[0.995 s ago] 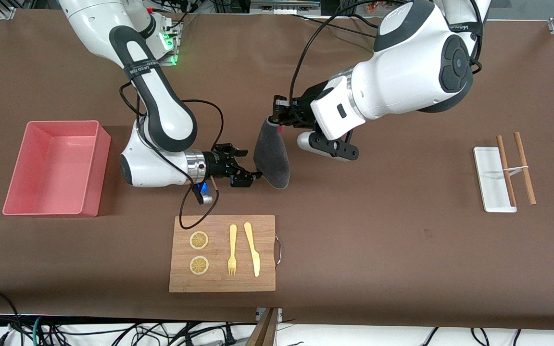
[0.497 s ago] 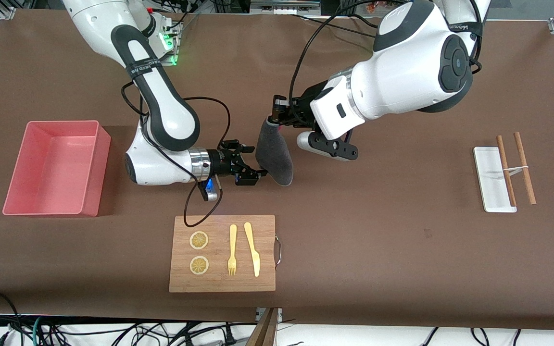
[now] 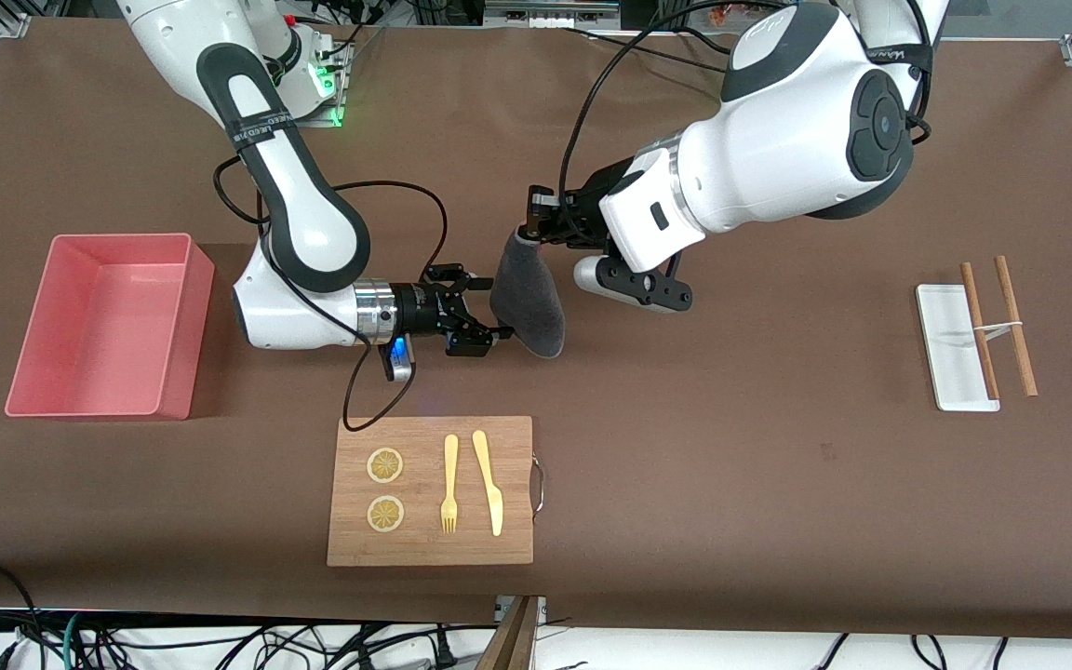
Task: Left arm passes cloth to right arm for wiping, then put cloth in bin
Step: 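Carry the cloth to mid-table with the left gripper while the right gripper approaches, then grasp the cloth with the right gripper while the left gripper releases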
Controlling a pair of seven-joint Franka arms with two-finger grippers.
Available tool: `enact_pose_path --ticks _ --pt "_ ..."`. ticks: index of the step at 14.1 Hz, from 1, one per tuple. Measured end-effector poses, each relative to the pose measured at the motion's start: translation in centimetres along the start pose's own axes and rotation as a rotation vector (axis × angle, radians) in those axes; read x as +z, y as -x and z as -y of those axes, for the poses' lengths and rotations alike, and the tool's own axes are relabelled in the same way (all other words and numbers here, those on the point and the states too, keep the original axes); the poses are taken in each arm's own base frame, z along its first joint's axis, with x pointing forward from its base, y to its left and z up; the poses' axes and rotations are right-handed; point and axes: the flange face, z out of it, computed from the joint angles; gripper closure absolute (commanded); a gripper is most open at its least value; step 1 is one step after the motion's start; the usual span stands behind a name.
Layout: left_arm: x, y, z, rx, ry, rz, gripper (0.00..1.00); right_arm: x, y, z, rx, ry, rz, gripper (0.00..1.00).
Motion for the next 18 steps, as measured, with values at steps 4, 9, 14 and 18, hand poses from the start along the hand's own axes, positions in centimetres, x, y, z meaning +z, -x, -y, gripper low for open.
enact_pose_path --ticks 4,9,14,18 --pt "0.4 0.2 -0.3 0.004 0.000 0.002 1.00 0.9 0.2 -0.2 0.000 -0.004 -0.008 0.13" --pt "0.5 0.2 -0.3 0.005 0.000 0.002 1.00 1.7 0.7 -0.3 -0.007 0.000 -0.011 0.28" --pt "0.5 0.2 -0.3 0.005 0.000 0.002 1.00 1.9 0.8 -0.3 -0.016 -0.001 -0.011 1.00" --pt "0.5 0.2 -0.3 0.005 0.000 0.001 1.00 1.8 0.9 -0.3 -0.022 -0.004 -0.010 1.00"
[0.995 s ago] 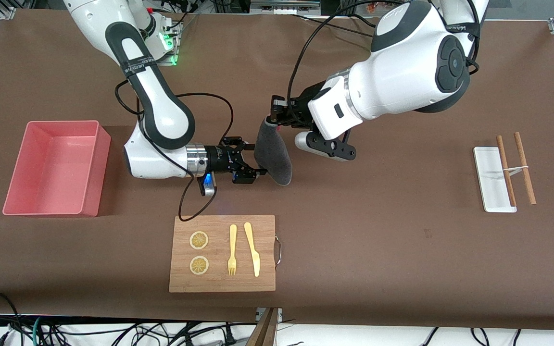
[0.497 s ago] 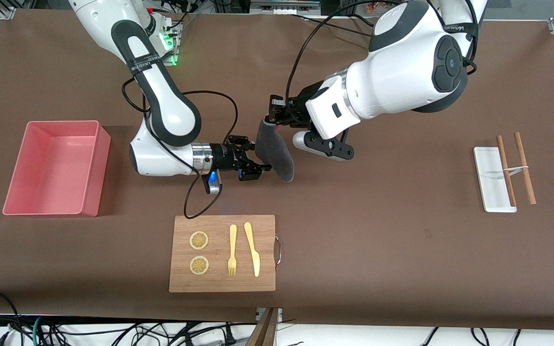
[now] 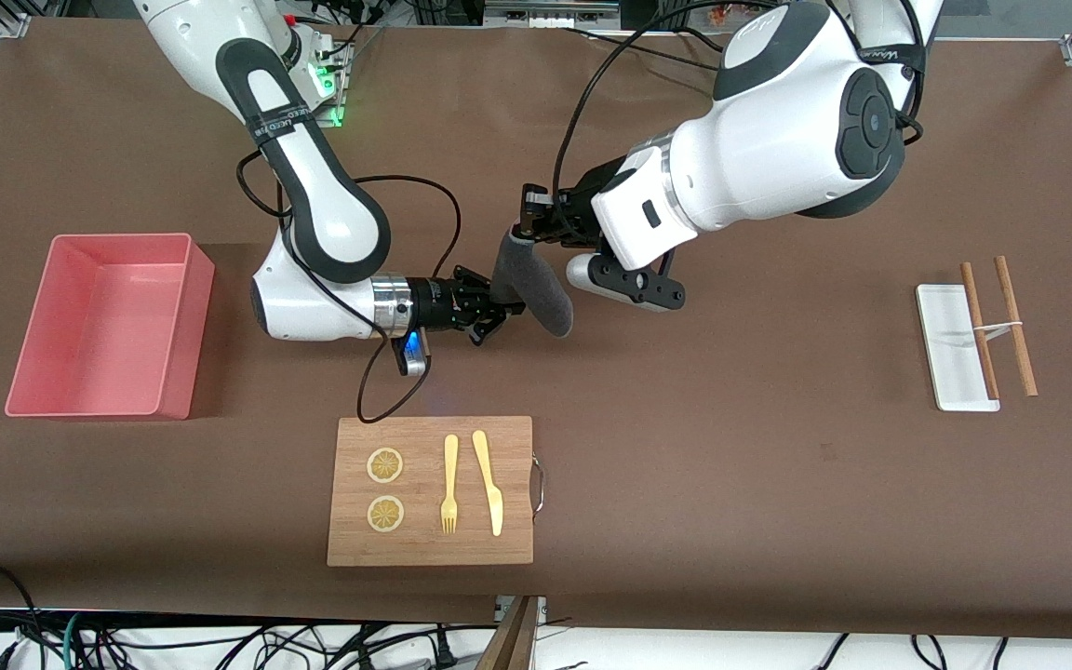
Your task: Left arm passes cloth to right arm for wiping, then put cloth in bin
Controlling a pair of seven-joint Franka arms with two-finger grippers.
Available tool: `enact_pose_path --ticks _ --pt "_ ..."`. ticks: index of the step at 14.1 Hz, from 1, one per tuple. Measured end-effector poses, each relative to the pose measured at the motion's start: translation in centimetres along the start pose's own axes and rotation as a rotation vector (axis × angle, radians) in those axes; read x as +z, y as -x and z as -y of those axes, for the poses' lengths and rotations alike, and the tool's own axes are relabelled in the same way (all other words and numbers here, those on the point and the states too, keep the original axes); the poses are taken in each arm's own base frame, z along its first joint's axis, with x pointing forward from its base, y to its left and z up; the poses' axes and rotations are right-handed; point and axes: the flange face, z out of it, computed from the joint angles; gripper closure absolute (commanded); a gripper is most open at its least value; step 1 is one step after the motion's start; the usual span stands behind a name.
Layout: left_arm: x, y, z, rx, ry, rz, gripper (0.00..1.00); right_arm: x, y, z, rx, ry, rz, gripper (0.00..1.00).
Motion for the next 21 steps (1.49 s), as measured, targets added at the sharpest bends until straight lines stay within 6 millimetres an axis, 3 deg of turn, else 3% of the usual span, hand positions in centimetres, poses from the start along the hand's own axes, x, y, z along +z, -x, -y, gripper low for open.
enact_pose_path --ticks 2,3,4,10,15,18,21 --pt "0.0 0.0 0.0 0.000 0.000 0.000 1.00 -0.1 0.2 0.1 -0.004 -0.003 0.001 1.00" --pt "0.0 0.0 0.0 0.000 0.000 0.000 0.74 -0.2 0.3 0.2 -0.007 -0.005 0.001 1.00" --pt "0.0 0.0 0.0 0.000 0.000 0.000 0.01 -0.2 0.3 0.3 -0.010 -0.007 0.001 1.00" --pt "-0.2 -0.2 0.3 -0.004 -0.004 -0.008 0.00 -1.5 1.1 1.6 -0.041 -0.027 -0.010 1.00" --pt "-1.3 -0.7 0.7 -0.011 -0.002 -0.028 0.00 -2.9 1.0 2.1 -0.164 0.064 -0.137 1.00" --pt "-5.3 -1.0 1.9 -0.028 -0.003 -0.053 0.00 -3.7 -0.2 1.7 -0.257 0.164 -0.234 1.00" --pt "-11.9 -1.9 5.7 0.023 -0.026 -0.088 0.00 -3.8 -1.7 0.4 -0.302 0.303 -0.276 1.00"
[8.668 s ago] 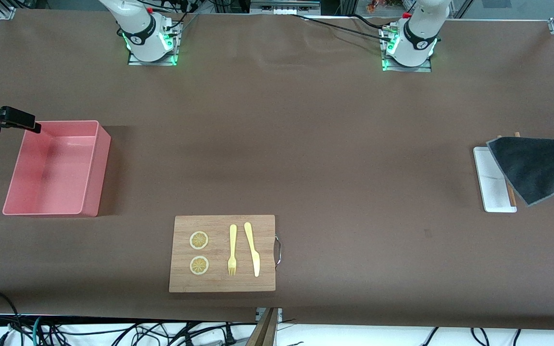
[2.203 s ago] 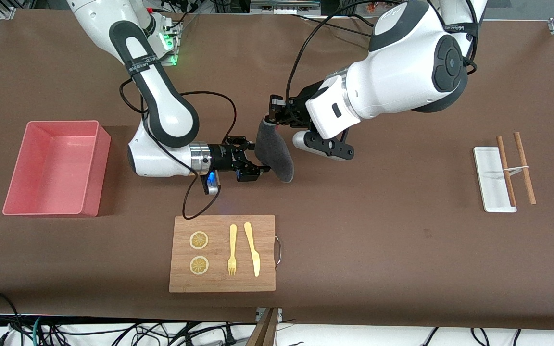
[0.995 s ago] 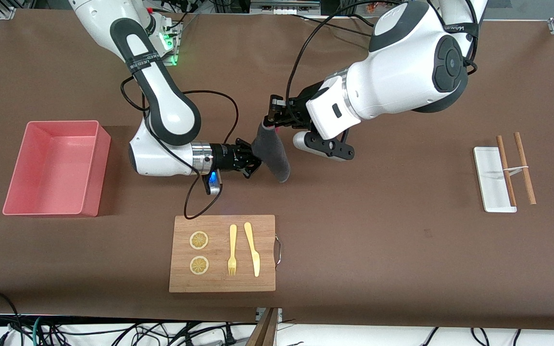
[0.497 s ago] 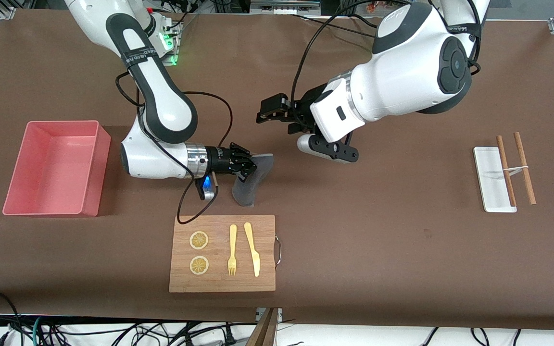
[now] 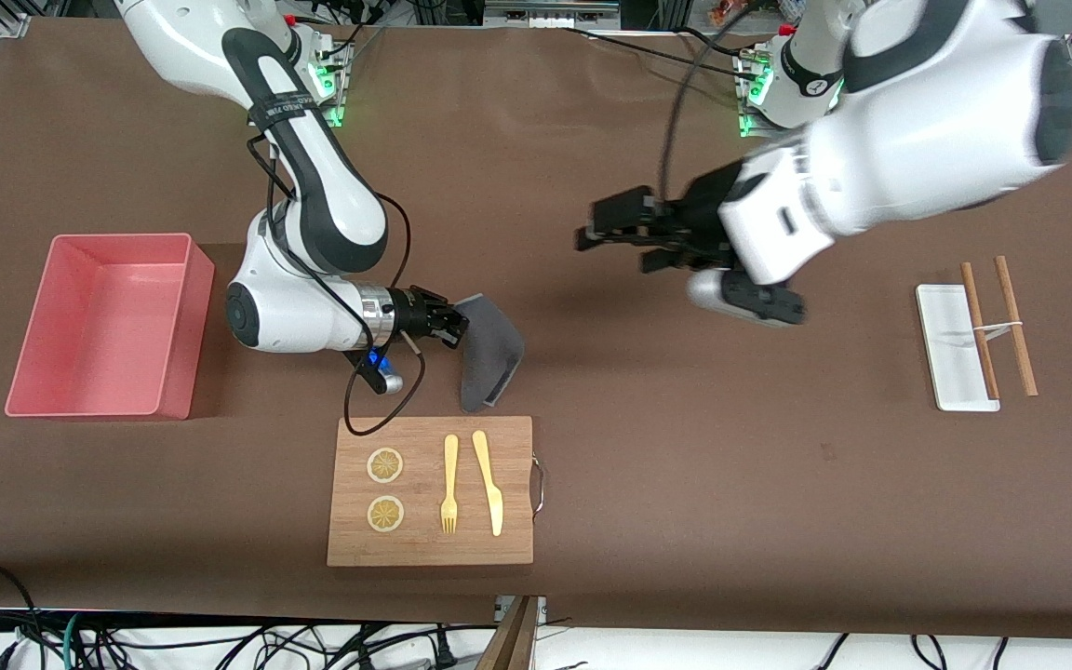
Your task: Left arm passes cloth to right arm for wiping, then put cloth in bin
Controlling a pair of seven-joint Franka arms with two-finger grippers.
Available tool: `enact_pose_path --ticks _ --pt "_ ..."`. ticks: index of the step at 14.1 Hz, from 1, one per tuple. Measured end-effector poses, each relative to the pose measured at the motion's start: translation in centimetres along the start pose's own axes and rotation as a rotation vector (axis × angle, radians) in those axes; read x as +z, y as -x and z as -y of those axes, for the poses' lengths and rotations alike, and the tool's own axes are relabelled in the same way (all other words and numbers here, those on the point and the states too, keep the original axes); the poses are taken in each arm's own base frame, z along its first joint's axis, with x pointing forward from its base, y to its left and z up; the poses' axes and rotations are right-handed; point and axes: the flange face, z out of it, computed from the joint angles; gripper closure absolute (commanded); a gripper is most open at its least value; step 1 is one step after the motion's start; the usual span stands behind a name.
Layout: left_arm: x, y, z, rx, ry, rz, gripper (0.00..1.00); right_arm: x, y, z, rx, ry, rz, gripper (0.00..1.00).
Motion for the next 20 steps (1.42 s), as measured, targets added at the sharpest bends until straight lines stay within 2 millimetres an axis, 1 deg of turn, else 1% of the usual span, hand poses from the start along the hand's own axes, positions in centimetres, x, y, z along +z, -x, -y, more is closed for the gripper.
enact_pose_path --ticks 2,4,6,8,10,12,15,16,17,19,20 --pt "-4.1 -1.0 3.8 0.058 -0.011 -0.006 0.00 0.7 -0.5 -1.2 -0.028 0.096 -0.004 1.00" --pt "-7.1 -1.7 7.8 0.108 -0.024 0.009 0.00 1.8 -1.0 -2.5 -0.058 0.196 -0.009 1.00" --pt "-9.9 -1.9 11.1 0.148 -0.076 0.005 0.00 2.8 -1.8 -4.0 -0.092 0.293 -0.031 1.00" --pt "-12.2 -1.6 13.8 0.205 -0.212 0.000 0.00 3.5 -2.7 -5.6 -0.131 0.385 -0.050 1.00" --pt "-14.6 -1.0 15.7 0.275 -0.338 -0.001 0.00 3.2 -3.4 -6.8 -0.162 0.458 -0.061 1.00" --pt "-17.4 -0.6 18.7 0.319 -0.422 0.013 0.00 2.0 -4.2 -7.6 -0.184 0.498 -0.066 1.00" --pt "-21.3 -0.4 24.1 0.342 -0.551 0.033 0.00 -1.0 -6.0 -9.3 -0.232 0.558 -0.096 1.00" --pt "-21.8 -0.3 25.5 0.347 -0.596 0.053 0.00 -2.0 -6.9 -10.1 -0.247 0.568 -0.099 1.00" --pt "-21.8 -0.3 26.4 0.344 -0.631 0.072 0.00 -3.1 -7.9 -11.1 -0.261 0.574 -0.098 1.00" --pt "-21.1 0.0 27.4 0.349 -0.718 0.053 0.00 -5.2 -9.9 -13.4 -0.285 0.585 -0.090 1.00" --pt "-20.6 0.8 27.8 0.350 -0.764 0.059 0.00 -6.4 -10.9 -14.8 -0.297 0.603 -0.086 1.00"
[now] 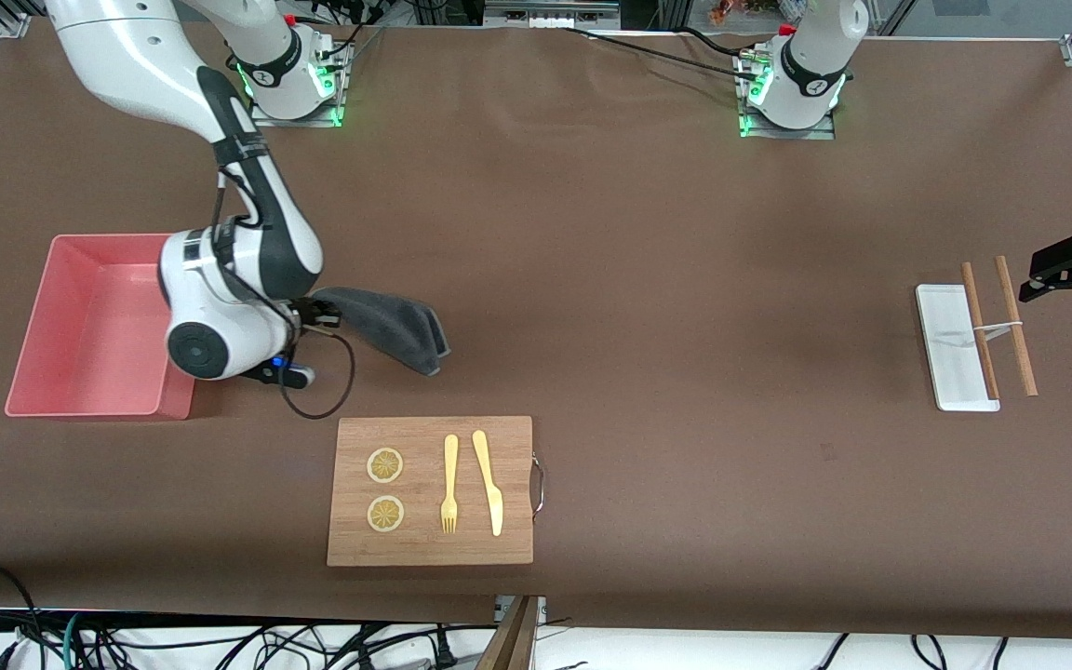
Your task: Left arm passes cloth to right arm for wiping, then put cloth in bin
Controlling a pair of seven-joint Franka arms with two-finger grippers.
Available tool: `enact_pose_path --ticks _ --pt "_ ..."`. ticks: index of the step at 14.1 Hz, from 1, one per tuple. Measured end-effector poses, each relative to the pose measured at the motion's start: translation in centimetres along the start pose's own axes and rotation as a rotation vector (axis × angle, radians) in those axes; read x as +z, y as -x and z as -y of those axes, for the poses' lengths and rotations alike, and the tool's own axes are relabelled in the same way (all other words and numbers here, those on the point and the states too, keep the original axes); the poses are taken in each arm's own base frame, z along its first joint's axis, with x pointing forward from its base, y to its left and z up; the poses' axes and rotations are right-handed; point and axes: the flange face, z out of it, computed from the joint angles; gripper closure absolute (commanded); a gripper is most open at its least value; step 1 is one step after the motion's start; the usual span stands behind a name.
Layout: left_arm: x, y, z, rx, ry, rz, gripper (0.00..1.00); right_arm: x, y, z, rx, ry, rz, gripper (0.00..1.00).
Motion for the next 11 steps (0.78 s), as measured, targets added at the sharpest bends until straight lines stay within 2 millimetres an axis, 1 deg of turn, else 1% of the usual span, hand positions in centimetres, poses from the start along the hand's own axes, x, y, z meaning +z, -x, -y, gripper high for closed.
enact_pose_path --ticks 2,3,5,7,8,9,11 --pt "0.9 2.6 -1.3 -0.018 -0.019 0.034 0.00 0.0 -0.8 -3.4 -0.021 0.039 0.002 1.00" --pt "0.9 3.8 -1.8 -0.055 -0.021 0.038 0.00 0.2 -1.2 -4.7 -0.031 0.057 0.004 1.00" --pt "-0.1 5.6 -2.7 -0.147 -0.022 0.019 0.00 0.4 -1.8 -7.0 -0.053 0.080 0.008 1.00" --pt "-0.8 6.1 -3.6 -0.222 0.022 -0.006 0.00 0.4 -2.3 -8.8 -0.069 0.116 -0.008 1.00" --pt "-0.6 6.0 -3.7 -0.238 0.025 -0.006 0.00 0.2 -2.7 -9.4 -0.083 0.151 -0.033 1.00" --pt "-0.4 5.8 -3.7 -0.242 0.026 -0.004 0.00 -0.1 -3.0 -9.8 -0.100 0.180 -0.058 1.00" --pt "0.1 5.6 -3.8 -0.251 0.028 0.004 0.00 -0.5 -3.4 -10.0 -0.123 0.201 -0.096 1.00"
